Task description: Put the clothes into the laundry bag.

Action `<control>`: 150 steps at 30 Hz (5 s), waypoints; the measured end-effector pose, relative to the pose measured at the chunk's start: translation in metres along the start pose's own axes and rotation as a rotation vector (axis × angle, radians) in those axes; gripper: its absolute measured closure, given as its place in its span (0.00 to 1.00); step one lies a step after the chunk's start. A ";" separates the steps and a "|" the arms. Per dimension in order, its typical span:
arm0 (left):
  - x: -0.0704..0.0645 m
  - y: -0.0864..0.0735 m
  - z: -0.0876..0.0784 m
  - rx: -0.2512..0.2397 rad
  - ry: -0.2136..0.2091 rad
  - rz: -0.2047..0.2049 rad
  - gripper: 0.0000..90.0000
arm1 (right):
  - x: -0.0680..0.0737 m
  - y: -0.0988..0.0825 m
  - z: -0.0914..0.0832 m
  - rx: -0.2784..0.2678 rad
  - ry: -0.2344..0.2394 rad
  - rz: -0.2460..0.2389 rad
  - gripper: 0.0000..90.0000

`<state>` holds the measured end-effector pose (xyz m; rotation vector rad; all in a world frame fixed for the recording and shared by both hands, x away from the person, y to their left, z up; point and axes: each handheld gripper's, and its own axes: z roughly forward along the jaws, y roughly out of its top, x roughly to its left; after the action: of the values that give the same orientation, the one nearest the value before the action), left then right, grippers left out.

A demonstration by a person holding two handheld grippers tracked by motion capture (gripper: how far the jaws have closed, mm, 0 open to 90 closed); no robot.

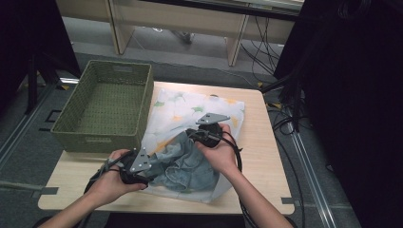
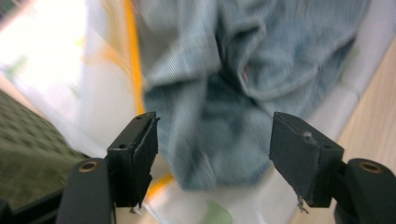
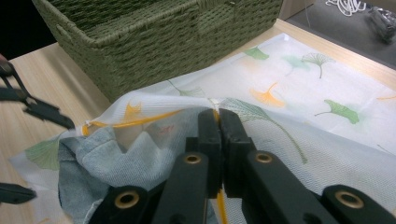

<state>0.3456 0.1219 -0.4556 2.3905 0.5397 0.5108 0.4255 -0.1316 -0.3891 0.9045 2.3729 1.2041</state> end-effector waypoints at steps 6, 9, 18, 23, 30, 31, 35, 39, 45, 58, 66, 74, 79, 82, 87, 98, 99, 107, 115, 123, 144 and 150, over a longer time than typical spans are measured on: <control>0.003 -0.005 0.026 0.114 0.005 -0.006 0.58 | 0.000 0.000 0.001 0.004 0.003 0.006 1.00; 0.009 -0.002 0.029 0.122 -0.005 -0.033 0.89 | 0.001 -0.002 0.001 0.012 0.005 0.022 1.00; 0.008 0.037 0.015 -0.070 0.038 -0.080 0.98 | 0.001 -0.001 0.002 0.002 0.003 0.006 1.00; 0.009 0.046 0.036 -0.040 0.099 0.009 0.98 | 0.005 0.000 0.002 -0.003 0.009 -0.001 1.00; 0.015 0.038 0.073 0.065 0.172 0.106 0.96 | 0.004 0.000 0.002 0.001 0.018 -0.005 1.00; 0.015 0.037 0.075 0.070 0.174 0.113 0.95 | 0.003 0.000 0.002 0.001 0.021 -0.005 1.00; 0.015 0.035 0.075 0.068 0.169 0.112 0.86 | 0.004 -0.003 0.003 0.015 0.016 0.022 1.00; 0.013 0.033 0.062 0.031 0.128 0.091 0.64 | 0.002 -0.002 0.002 0.005 0.014 -0.001 1.00; 0.010 0.030 0.036 -0.023 0.110 0.103 0.47 | 0.001 -0.001 0.001 0.004 0.011 0.004 1.00; -0.028 0.030 0.012 -0.133 -0.072 0.154 0.36 | 0.000 0.000 0.002 0.001 0.010 0.001 1.00; -0.046 0.044 0.050 -0.108 -0.085 0.281 0.31 | 0.002 0.003 -0.002 -0.019 0.005 -0.003 1.00; -0.047 0.053 0.066 -0.060 -0.067 0.376 0.33 | 0.006 0.010 -0.011 -0.060 0.003 -0.008 1.00; -0.046 0.055 0.076 -0.041 -0.082 0.366 0.42 | 0.009 0.013 -0.014 -0.073 0.005 -0.017 1.00; -0.045 0.056 0.081 -0.026 -0.111 0.348 0.53 | 0.009 0.013 -0.014 -0.070 0.008 -0.013 1.00; -0.044 0.056 0.086 -0.003 -0.147 0.329 0.67 | 0.008 0.012 -0.014 -0.067 0.009 -0.005 1.00; -0.040 0.065 0.077 -0.008 -0.132 0.270 0.92 | 0.007 0.012 -0.014 -0.065 0.007 -0.005 1.00; -0.038 0.067 0.072 -0.025 -0.123 0.258 0.92 | 0.006 0.012 -0.014 -0.067 0.011 -0.008 1.00; -0.014 0.091 0.027 -0.180 0.044 0.201 0.93 | 0.004 0.017 -0.021 -0.096 0.001 0.003 1.00; 0.003 0.113 -0.011 -0.285 0.177 0.209 0.93 | 0.007 0.030 -0.038 -0.176 -0.007 -0.007 1.00; 0.003 0.115 -0.005 -0.264 0.197 0.246 0.93 | 0.009 0.032 -0.041 -0.182 -0.005 -0.011 1.00; -0.005 0.078 0.074 -0.069 0.063 0.229 0.88 | 0.001 0.019 -0.024 -0.121 -0.007 0.008 1.00; -0.004 0.077 0.054 -0.107 0.075 0.197 0.56 | 0.001 0.019 -0.024 -0.113 -0.006 0.004 1.00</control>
<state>0.3877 0.0381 -0.4462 2.3413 0.3016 0.7000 0.4195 -0.1371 -0.3598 0.8753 2.2739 1.3209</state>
